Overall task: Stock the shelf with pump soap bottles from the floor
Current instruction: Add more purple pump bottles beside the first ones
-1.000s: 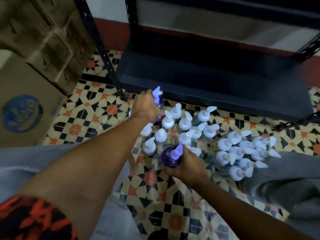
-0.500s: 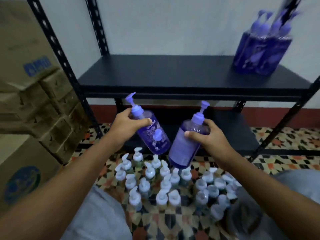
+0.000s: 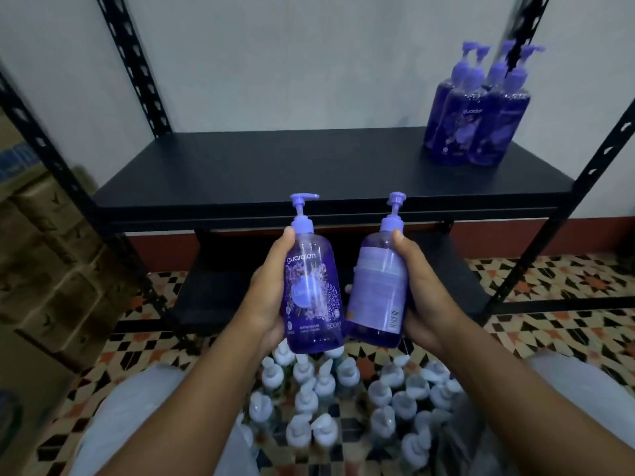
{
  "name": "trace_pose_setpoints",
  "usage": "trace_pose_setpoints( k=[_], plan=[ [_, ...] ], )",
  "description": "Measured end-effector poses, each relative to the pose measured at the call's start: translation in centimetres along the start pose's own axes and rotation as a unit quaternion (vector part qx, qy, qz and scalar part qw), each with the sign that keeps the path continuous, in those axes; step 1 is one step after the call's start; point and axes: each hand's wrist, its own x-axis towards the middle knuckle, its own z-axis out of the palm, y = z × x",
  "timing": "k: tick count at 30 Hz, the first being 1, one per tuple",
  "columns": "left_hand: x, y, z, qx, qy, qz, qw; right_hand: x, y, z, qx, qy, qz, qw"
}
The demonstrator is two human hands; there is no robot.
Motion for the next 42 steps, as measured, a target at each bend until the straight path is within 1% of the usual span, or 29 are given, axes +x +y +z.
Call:
trace_pose_setpoints(
  k=[2,4,8,11,13,15,19,22,24,26,28,31,34,36,42],
  plan=[
    [0.2,0.3,0.4,0.009,-0.018,-0.034,0.999,0.4,-0.3,0.0,-0.002,-0.002,0.009,1.0],
    [0.7,0.3,0.3,0.032,-0.014,-0.058,0.998,0.7,-0.6,-0.5,-0.007,0.002,0.01,1.0],
    [1.5,0.1,0.2,0.046,-0.007,-0.079,0.996,0.7,-1.1,-1.5,0.002,-0.029,0.032,0.999],
    [1.6,0.1,0.3,0.053,-0.04,-0.086,0.994,0.6,-1.0,-1.9,-0.054,-0.024,0.045,0.997],
    [1.4,0.0,0.3,0.056,-0.038,-0.068,0.995,0.3,-0.8,-1.8,-0.105,-0.004,0.025,0.994],
    [1.2,-0.1,0.5,0.041,-0.037,-0.05,0.997,0.0,-0.7,-1.6,-0.13,0.016,0.001,0.991],
    [1.1,-0.4,0.7,0.031,-0.016,-0.04,0.999,-0.3,-0.5,-1.5,-0.114,0.032,-0.047,0.992],
    [0.8,-0.8,0.9,0.04,-0.028,-0.057,0.997,-0.5,-0.4,-1.3,-0.088,0.037,-0.07,0.993],
    [0.7,-1.0,1.1,0.05,-0.028,-0.062,0.996,-0.5,-0.4,-1.1,-0.101,0.043,-0.085,0.99],
    [0.8,-1.2,1.3,0.068,-0.02,-0.063,0.995,-0.4,-0.5,-1.1,-0.115,0.049,-0.085,0.989],
    [0.8,-1.4,1.3,0.08,-0.012,-0.06,0.995,-0.1,-0.5,-1.4,-0.115,0.045,-0.066,0.99],
    [0.9,-1.4,1.3,0.086,-0.01,-0.033,0.996,0.1,-0.5,-1.7,-0.151,0.03,-0.045,0.987],
    [1.2,-1.6,1.4,0.109,0.0,-0.01,0.994,-0.1,-0.6,-1.8,-0.175,0.051,-0.046,0.982],
    [1.3,-1.7,1.3,0.106,0.002,0.004,0.994,-0.2,-0.7,-1.7,-0.17,0.063,-0.045,0.982],
    [1.7,-2.3,1.4,0.118,0.004,0.025,0.993,-0.1,-0.5,-1.6,-0.16,0.094,-0.08,0.979]
  ],
)
